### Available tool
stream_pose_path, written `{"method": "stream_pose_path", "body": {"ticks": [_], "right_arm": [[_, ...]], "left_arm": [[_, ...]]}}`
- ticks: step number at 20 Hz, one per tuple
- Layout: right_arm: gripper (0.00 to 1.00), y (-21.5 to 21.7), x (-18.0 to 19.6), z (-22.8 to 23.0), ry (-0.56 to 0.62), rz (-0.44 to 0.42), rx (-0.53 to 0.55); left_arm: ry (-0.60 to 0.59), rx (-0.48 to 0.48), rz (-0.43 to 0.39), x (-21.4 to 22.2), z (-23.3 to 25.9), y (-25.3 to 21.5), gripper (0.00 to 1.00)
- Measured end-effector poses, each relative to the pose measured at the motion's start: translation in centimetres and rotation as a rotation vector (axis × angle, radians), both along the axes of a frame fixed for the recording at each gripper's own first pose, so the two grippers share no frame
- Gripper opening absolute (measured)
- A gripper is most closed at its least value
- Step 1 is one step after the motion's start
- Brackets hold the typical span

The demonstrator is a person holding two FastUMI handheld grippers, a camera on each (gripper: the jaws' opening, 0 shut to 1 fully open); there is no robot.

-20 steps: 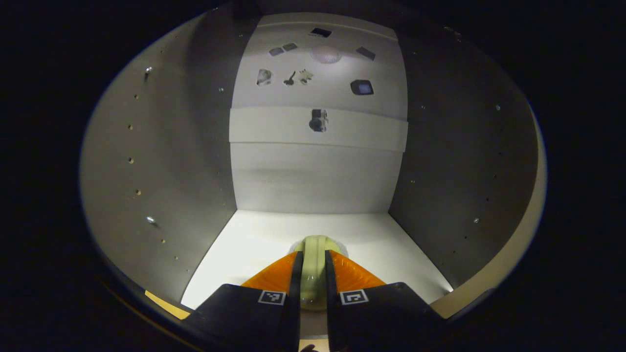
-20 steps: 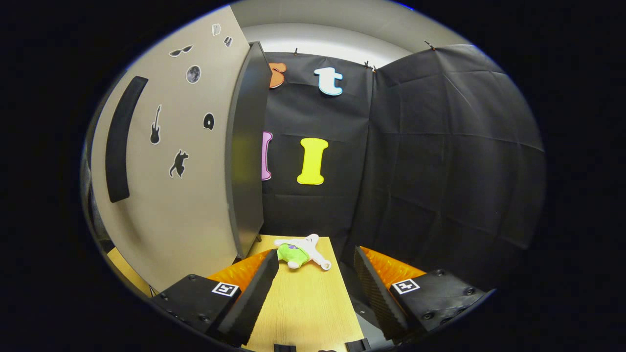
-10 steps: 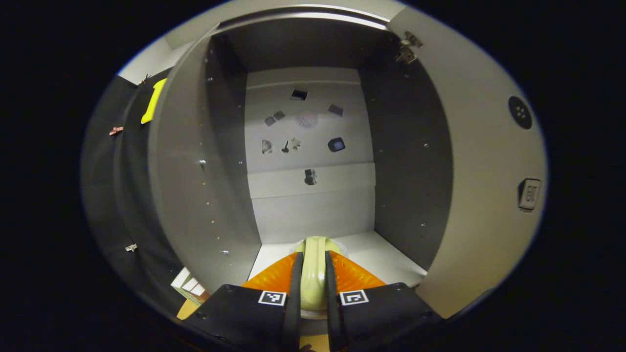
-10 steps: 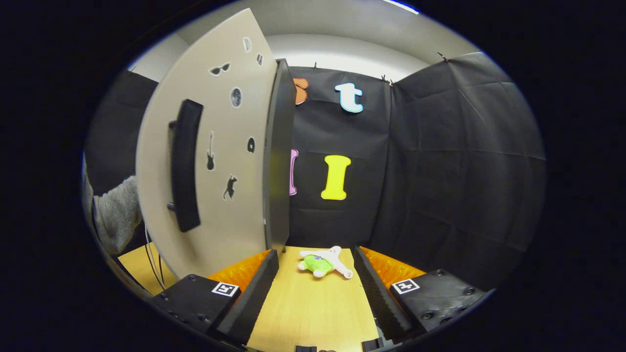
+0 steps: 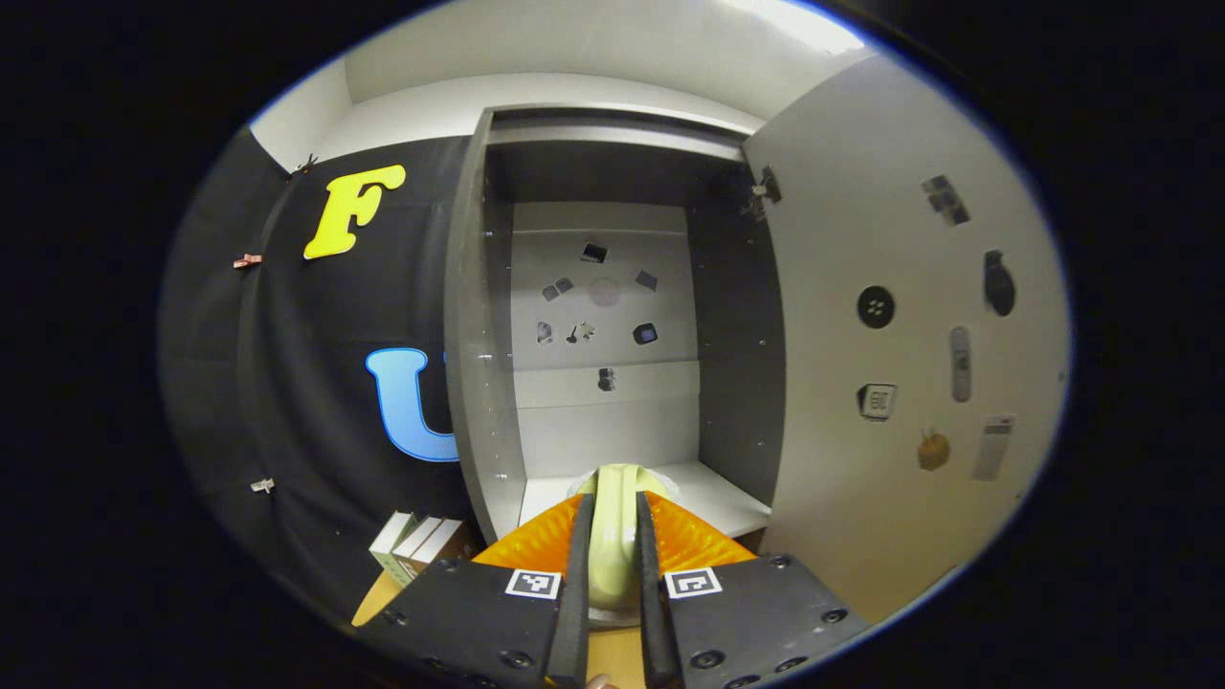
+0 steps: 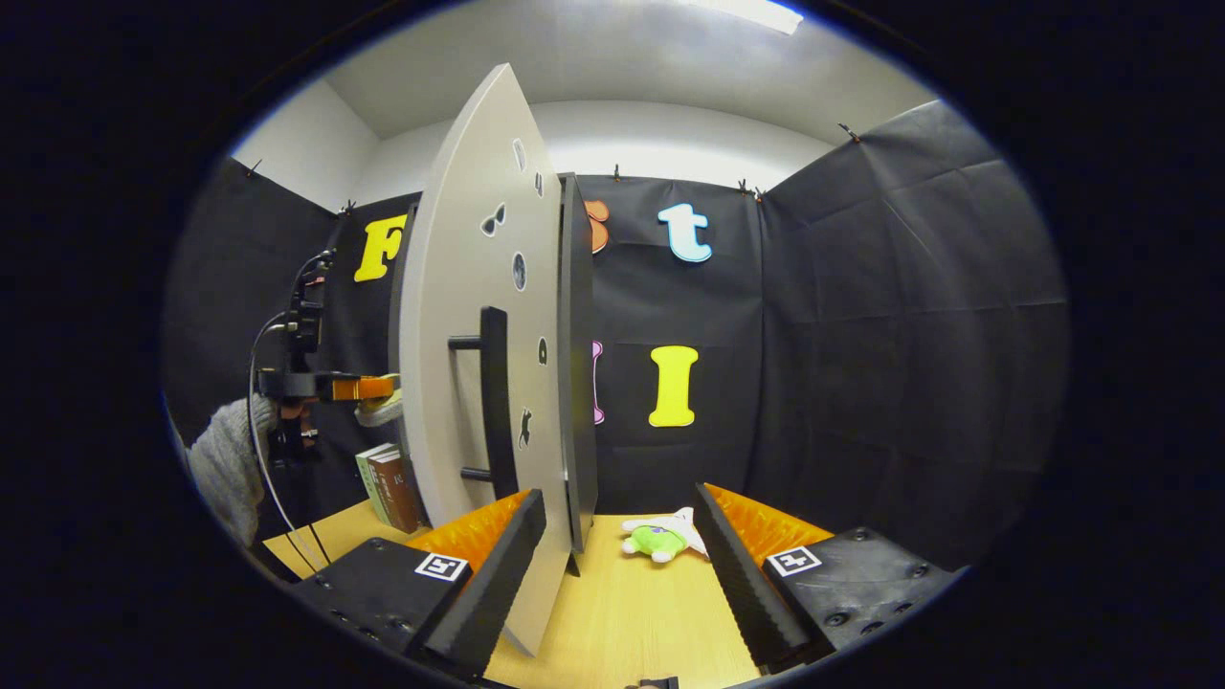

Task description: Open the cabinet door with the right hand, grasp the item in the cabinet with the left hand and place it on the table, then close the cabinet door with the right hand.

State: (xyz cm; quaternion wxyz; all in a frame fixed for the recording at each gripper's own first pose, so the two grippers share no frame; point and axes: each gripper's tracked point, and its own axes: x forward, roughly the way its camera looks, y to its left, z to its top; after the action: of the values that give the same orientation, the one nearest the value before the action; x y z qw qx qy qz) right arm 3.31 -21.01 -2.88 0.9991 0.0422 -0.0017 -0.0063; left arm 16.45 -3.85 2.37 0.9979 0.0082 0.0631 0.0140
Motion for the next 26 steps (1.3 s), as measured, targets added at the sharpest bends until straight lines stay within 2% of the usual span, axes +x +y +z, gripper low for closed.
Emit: {"method": "stream_pose_path", "body": {"ticks": [4, 5, 6, 7, 9, 14, 18, 20, 23, 26], "right_arm": [[0.97, 1.5, -0.8, 0.7, -0.002, 0.015, -0.021], [1.00, 1.9, -1.1, 0.9, -0.003, 0.019, -0.011], [0.97, 2.3, -1.3, 1.0, -0.002, 0.016, -0.006], [1.00, 2.4, -1.6, 1.2, -0.005, 0.008, -0.012], [0.97, 2.9, -1.9, 1.3, -0.006, 0.004, -0.035], [0.97, 3.8, -1.8, 1.0, 0.001, 0.051, -0.043], [0.97, 1.8, -0.3, -0.3, 0.024, 0.062, -0.035], [0.97, -0.1, 0.5, -1.2, 0.042, 0.031, -0.066], [0.97, -0.7, 1.5, -1.8, 0.051, 0.043, -0.040], [0.97, -1.8, 2.1, -3.3, 0.082, 0.049, -0.058]], "left_arm": [[-0.028, -0.044, -0.014, -5.7, 0.3, 0.6, 0.25], [-0.023, -0.054, -0.017, -7.0, 0.0, 0.6, 0.26], [-0.014, -0.061, -0.022, -8.4, -0.6, 0.6, 0.25], [-0.001, -0.067, -0.022, -9.7, -1.5, 0.7, 0.25], [0.031, -0.076, -0.018, -11.0, -3.9, 0.7, 0.25], [0.094, -0.096, 0.011, -13.3, -11.0, -1.6, 0.26], [0.165, -0.107, 0.003, -14.0, -19.2, -5.8, 0.26], [0.216, -0.118, 0.013, -14.4, -23.9, -7.6, 0.26], [0.271, -0.137, 0.027, -15.1, -30.5, -9.7, 0.26], [0.292, -0.161, 0.037, -15.8, -35.6, -11.7, 0.27]]}}
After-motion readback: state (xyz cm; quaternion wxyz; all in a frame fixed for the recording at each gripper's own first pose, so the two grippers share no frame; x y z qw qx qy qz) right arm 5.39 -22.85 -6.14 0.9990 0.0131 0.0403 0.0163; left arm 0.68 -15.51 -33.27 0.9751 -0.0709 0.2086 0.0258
